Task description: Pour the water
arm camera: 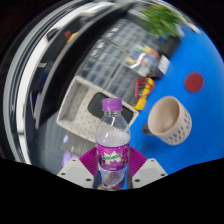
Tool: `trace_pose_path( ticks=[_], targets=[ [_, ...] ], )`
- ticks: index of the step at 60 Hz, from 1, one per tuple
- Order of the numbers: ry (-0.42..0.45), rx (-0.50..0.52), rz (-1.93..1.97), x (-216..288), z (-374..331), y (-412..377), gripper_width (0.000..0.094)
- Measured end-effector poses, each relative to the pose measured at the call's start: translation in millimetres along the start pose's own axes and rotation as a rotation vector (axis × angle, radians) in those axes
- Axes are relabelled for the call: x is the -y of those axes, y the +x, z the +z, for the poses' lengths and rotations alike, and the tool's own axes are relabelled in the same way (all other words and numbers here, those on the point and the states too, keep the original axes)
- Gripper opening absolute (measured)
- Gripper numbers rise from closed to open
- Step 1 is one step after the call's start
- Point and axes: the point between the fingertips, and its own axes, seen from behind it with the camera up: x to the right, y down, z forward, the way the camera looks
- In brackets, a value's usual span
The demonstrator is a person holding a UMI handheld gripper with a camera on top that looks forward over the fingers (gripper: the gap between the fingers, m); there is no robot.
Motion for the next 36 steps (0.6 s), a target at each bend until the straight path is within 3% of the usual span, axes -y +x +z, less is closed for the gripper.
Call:
trace_pose_path(
  ticks=[19,36],
  targets=[
    [-0.002,0.0,0.656,16,16,6,0.0381],
    [-0.031,0.014,0.976,23,25,3,0.0384]
  ],
)
